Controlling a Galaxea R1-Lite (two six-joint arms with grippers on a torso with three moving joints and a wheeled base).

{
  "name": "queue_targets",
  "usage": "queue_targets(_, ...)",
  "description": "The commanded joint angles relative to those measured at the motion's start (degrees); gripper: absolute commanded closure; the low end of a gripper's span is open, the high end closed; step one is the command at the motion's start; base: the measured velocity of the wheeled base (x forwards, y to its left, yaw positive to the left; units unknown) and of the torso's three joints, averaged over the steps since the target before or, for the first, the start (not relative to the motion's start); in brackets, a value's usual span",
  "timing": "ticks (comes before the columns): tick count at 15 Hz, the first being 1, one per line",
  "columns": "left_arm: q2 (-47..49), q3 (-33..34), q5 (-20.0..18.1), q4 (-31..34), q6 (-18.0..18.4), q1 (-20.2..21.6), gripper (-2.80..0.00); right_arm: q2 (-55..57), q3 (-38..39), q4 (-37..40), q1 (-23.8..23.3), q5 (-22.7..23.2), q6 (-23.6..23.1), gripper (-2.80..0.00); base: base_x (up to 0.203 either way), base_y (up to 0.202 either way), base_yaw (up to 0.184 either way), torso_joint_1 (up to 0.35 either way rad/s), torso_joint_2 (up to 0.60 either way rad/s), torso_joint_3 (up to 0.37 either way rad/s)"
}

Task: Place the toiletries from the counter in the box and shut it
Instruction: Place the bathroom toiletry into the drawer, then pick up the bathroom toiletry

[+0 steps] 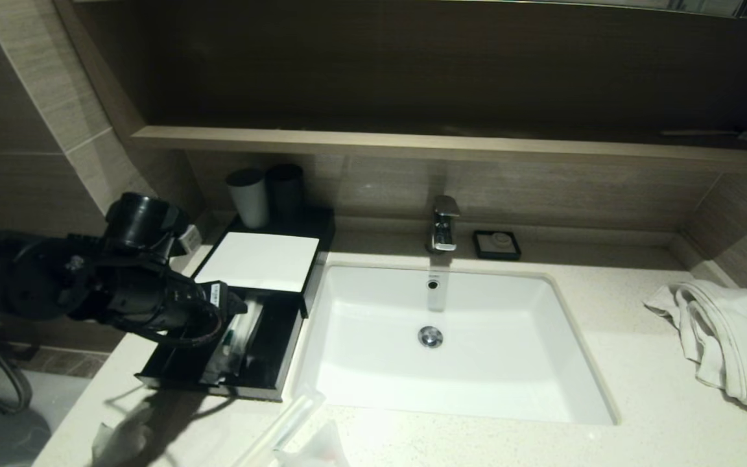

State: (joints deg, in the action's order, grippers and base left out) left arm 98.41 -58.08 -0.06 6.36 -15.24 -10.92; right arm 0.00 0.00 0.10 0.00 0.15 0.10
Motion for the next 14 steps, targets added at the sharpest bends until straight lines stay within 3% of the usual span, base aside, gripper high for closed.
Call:
queue_targets(1,-6.1,1.8,0.0,-0.1,-0.1,0.6,-2.80,0.0,0.0,0.0,0.0,0.0,0.0,0.00,0.000,0.000,0.000,0.000,0.00,0.000)
queue_targets(2,-7.7,2.7,0.0,-0.3,-0.1,1.3,0.00,0.0,0.0,0.0,0.0,0.0,0.0,0.00,0.000,0.000,0.000,0.000,0.00,0.000)
queue_targets(7,-13.9,8.0,0.1,0.0,0.8,7.7,0.00,0.0,0.0,0.0,0.0,0.0,0.0,0.00,0.000,0.000,0.000,0.000,0.00,0.000)
queue_targets(14,-21.5,19.5,0.1,-0.5,4.4,9.6,0.00,0.0,0.0,0.0,0.0,0.0,0.0,0.00,0.000,0.000,0.000,0.000,0.00,0.000)
